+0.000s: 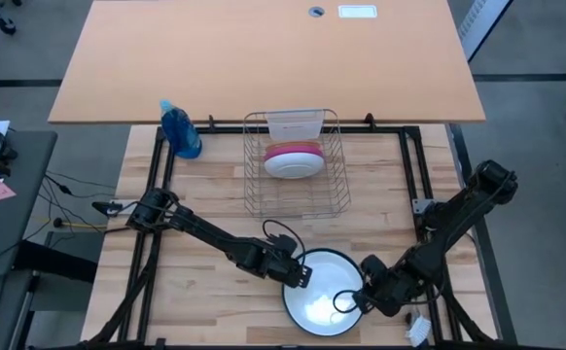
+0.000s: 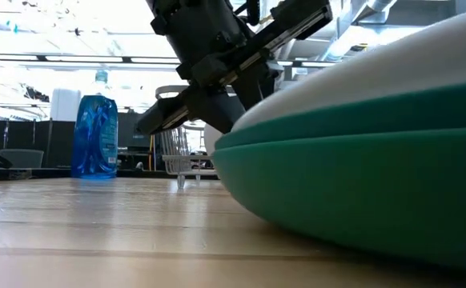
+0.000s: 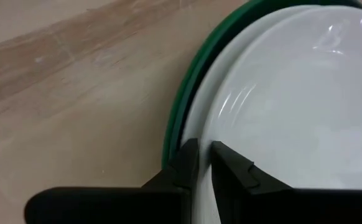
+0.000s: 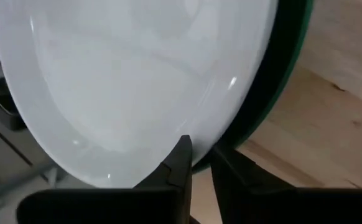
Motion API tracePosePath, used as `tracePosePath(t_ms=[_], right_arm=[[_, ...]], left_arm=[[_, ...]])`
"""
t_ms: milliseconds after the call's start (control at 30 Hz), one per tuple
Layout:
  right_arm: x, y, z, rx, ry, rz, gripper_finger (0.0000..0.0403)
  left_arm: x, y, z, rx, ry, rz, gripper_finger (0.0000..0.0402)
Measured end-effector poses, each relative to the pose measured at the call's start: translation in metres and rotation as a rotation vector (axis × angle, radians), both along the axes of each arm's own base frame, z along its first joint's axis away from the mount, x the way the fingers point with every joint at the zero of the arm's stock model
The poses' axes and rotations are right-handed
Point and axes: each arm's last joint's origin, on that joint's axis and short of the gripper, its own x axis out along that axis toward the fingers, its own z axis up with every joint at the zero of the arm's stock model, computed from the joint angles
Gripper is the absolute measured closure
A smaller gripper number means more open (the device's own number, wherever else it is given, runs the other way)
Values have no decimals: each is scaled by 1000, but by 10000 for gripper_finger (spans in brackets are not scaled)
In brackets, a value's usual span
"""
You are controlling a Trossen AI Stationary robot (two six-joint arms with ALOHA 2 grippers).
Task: Sort dishes
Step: Put the white plate in the dish rack
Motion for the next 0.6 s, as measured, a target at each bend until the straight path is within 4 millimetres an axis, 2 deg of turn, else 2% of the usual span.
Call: tracePosePath(t_ms=[267, 467, 600], right_arm=[[-3, -6, 5, -84, -4, 244, 397], [-3, -15, 10, -138, -14, 440, 402], [-4, -25, 16, -186, -18, 512, 402]], left_arm=[[1, 1, 0, -11, -18, 55, 374], [1, 2, 1, -10, -35, 108, 374], [2, 3, 1, -17, -48, 145, 375]])
